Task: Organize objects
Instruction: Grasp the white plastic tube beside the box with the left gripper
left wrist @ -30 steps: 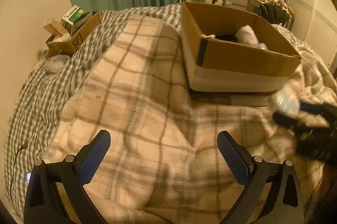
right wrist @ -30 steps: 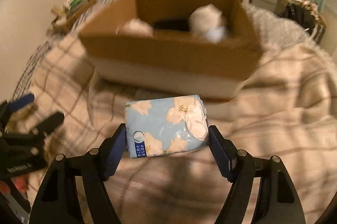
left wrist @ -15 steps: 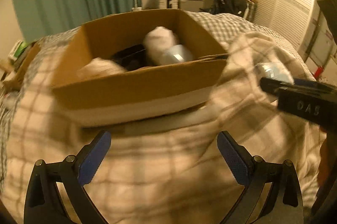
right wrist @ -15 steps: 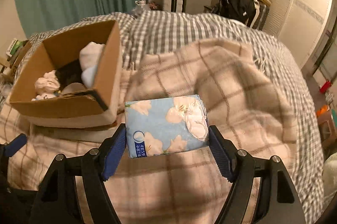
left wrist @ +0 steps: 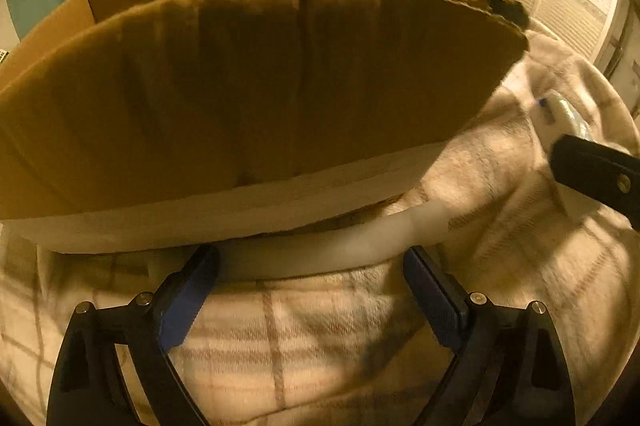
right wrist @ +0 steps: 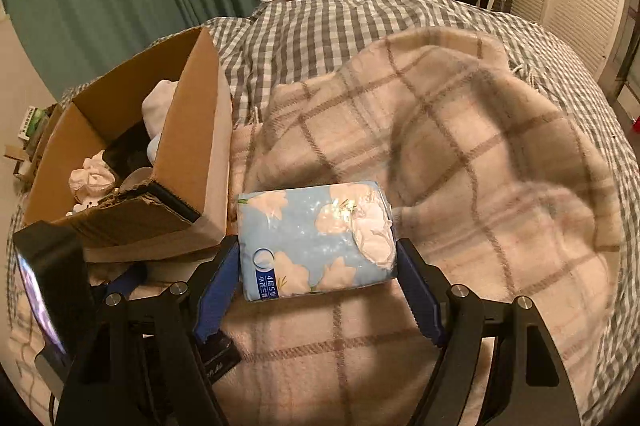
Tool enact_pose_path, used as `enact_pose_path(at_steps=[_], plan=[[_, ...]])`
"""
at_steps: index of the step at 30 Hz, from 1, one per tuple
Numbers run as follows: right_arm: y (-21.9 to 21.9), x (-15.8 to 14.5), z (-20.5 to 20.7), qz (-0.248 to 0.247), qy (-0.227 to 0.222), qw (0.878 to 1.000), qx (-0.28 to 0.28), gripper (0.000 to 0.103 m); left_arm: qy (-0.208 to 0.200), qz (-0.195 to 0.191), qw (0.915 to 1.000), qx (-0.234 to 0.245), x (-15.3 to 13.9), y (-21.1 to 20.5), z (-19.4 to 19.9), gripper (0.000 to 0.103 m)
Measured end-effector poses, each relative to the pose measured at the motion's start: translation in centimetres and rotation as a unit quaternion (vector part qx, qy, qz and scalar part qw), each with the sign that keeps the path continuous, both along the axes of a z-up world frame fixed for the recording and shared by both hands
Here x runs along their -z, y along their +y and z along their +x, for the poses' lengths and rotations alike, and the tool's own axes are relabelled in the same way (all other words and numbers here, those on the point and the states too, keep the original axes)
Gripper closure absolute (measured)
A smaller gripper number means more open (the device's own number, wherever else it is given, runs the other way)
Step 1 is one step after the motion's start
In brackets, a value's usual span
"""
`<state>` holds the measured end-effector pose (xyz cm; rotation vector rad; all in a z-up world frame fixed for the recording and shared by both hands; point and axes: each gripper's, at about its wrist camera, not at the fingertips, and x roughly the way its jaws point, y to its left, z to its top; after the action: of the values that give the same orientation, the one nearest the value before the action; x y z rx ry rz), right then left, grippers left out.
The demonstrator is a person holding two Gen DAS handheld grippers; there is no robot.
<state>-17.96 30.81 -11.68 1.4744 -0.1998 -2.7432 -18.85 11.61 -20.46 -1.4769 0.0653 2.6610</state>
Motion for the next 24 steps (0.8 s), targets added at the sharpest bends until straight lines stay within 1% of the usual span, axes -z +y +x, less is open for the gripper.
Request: enact_pose_path(at_steps=[2,4,5,7,9,10,12,13,14,15,18,22,24], plan=[[0.0,0.0,0.1,-0.004,-0.001,1.000,0.001,0.028,0.000,0.004,1.0000,-0.002,0.1,-0.1,-0.2,0.010],[-0.1,0.1,0.3,-0.002,-0.003,1.000,0.001,0.028,-0.002,0.016,0.9999,-0.003,0.0,-0.6,-0.1,0.021],[-0.2,0.1,0.4,-0.001,-0.003,1.000,0.001,0.028,-0.004,0.027,0.9996,-0.001,0.0,-0.8,-0.2,0.031],[-0.2,0.1,0.5,0.002,-0.003,1.000,0.004,0.028,-0.007,0.046,0.9989,-0.008,0.0,-1.6,-0.2,0.036],[-0.1,0.1,0.7,0.001,-0.002,1.000,0.005,0.028,-0.005,0.054,0.9984,-0.015,-0.1,-2.2,0.0,0.049],[-0.1,0.0,0.8,0.000,-0.002,1.000,0.006,0.028,-0.005,0.057,0.9982,-0.017,-0.2,-2.4,0.1,0.052],[0.1,0.0,1.0,-0.001,-0.002,1.000,0.008,0.028,-0.006,0.061,0.9978,-0.026,-0.2,-3.1,0.2,0.074],[0.2,0.0,1.0,-0.002,-0.002,1.000,0.008,0.028,-0.013,0.063,0.9975,-0.030,0.0,-3.5,0.2,0.076],[0.3,0.0,1.0,-0.002,-0.001,1.000,0.008,0.028,-0.014,0.075,0.9966,-0.031,-0.1,-3.9,0.3,0.081],[0.3,-0.1,1.1,-0.002,-0.001,1.000,0.007,0.028,-0.013,0.078,0.9964,-0.031,-0.2,-4.1,0.4,0.086],[0.3,-0.2,1.2,-0.002,0.001,1.000,0.007,0.028,-0.005,0.082,0.9963,-0.025,-0.9,-4.4,1.1,0.090],[0.4,-0.6,1.6,-0.002,0.007,1.000,0.006,0.028,0.012,0.082,0.9963,-0.021,-2.3,-4.6,2.3,0.091],[0.5,-1.0,1.8,-0.001,0.011,1.000,0.005,0.028,0.013,0.079,0.9966,-0.019,-2.9,-4.6,2.8,0.092]])
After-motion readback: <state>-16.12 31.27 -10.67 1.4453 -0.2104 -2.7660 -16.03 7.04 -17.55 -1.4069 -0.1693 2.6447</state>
